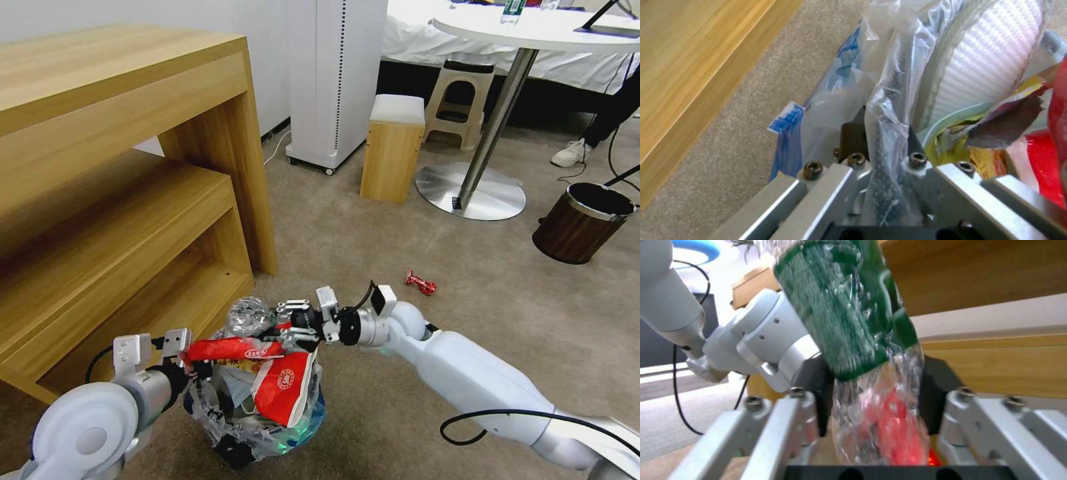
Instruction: Pick up the trash bin and place the garbage on the floor into it.
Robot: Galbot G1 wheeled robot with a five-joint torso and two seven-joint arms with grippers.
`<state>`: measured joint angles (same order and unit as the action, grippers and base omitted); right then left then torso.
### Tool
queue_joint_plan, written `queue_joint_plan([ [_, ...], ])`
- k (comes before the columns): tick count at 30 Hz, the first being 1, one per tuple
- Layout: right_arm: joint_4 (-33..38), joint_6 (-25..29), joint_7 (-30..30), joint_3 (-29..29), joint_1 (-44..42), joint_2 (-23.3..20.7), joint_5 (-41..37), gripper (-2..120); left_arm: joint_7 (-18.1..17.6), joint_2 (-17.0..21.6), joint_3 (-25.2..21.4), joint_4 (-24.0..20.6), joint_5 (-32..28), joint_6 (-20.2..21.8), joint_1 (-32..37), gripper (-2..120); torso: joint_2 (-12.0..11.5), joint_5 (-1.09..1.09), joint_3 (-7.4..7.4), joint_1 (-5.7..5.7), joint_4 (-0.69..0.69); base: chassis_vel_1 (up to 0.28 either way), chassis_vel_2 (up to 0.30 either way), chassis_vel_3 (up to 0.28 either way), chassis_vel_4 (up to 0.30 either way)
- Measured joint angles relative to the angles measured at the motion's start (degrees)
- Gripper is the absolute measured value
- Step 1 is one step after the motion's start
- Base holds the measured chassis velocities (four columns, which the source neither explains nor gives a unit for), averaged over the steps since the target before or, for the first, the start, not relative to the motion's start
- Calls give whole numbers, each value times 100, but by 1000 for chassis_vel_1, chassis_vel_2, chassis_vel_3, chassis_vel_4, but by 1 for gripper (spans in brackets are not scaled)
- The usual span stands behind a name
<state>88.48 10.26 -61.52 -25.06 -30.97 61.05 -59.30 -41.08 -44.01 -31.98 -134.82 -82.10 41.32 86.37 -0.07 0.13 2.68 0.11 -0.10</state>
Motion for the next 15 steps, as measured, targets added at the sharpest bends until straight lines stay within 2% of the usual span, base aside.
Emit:
queue_joint_plan([
  [3,2,0,-76,-17,0,13,25,56,2,0,-19,-19,-5,0,-2,1,0,0,0,0,0,0,0,0,0],
  [4,2,0,-76,-17,0,13,25,56,2,0,-19,-19,-5,0,-2,1,0,0,0,0,0,0,0,0,0],
  [6,47,-3,-174,-6,1,-55,45,67,2,11,-46,-28,-6,0,2,1,0,0,0,0,0,0,0,0,0],
  [7,47,-3,-174,-6,1,-55,45,67,2,11,-46,-28,-6,0,2,1,0,0,0,0,0,0,0,0,0],
  [14,175,-16,-213,111,-49,-152,50,96,2,1,-56,-39,0,0,26,1,0,0,0,0,-1,0,0,0,0],
  [15,175,-16,-213,111,-49,-152,50,96,2,1,-56,-39,0,0,26,1,0,0,0,0,-1,0,0,0,0],
])
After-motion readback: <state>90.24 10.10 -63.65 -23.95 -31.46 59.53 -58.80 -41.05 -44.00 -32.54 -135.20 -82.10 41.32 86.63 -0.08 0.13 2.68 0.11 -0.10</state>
